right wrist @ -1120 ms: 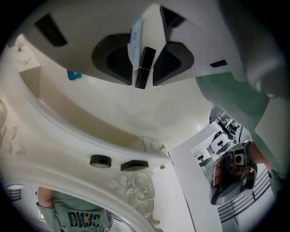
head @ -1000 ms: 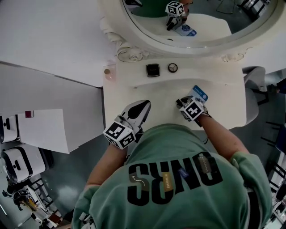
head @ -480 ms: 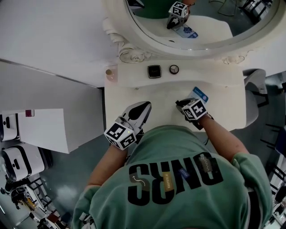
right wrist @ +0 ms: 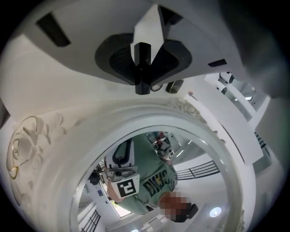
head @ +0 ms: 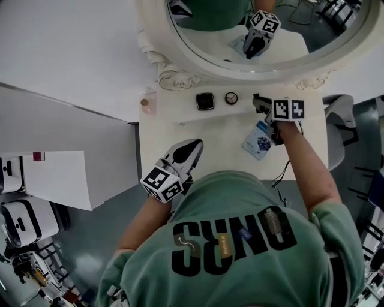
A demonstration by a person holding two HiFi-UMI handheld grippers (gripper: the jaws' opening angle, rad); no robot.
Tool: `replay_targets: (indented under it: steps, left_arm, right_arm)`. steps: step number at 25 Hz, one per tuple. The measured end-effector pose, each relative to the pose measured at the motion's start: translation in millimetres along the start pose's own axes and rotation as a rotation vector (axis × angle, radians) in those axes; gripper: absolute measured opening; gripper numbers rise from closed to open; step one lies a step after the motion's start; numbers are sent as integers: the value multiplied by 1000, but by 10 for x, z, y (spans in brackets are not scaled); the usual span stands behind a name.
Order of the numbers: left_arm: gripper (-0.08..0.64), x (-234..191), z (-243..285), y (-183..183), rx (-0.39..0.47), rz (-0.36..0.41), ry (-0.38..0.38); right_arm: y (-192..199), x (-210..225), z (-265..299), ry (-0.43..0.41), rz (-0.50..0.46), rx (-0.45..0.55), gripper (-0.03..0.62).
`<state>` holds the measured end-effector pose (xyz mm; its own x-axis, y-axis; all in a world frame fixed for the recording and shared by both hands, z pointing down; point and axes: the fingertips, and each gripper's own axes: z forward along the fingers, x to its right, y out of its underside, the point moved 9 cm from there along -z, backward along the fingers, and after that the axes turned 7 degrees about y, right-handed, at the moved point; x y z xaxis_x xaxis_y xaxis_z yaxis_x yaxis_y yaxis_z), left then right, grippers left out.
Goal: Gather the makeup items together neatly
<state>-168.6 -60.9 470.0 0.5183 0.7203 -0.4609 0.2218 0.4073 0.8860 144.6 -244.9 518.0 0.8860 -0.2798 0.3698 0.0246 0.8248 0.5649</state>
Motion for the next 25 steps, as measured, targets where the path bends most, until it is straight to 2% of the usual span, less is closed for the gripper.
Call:
replay_targets:
  steps: [6,13,15,18,21,25]
  left_arm:
    - [8,0,-69,15,-2,-6,-24]
    - [8,-36,-130,37,-2,-14,-42]
    - [8,-44,-128,37,-1,-14,-42]
    - [8,-49,-113,22,2,-12,-37]
    - [8,-54,-95,3,5,-8,-30]
    - [8,-83,-60,-12,6,-8,-19]
  right_arm:
    - [-87,213,286,83,60,-28,94]
    - [-27,283,478,138,112,-30,103]
    - [-28,293,490,140,125,-23,120]
    - [-73,275,447,132,130,-1,178]
    - [-147,222,251,120,72,50,192]
    - [24,178,-119,75,-93,85,193]
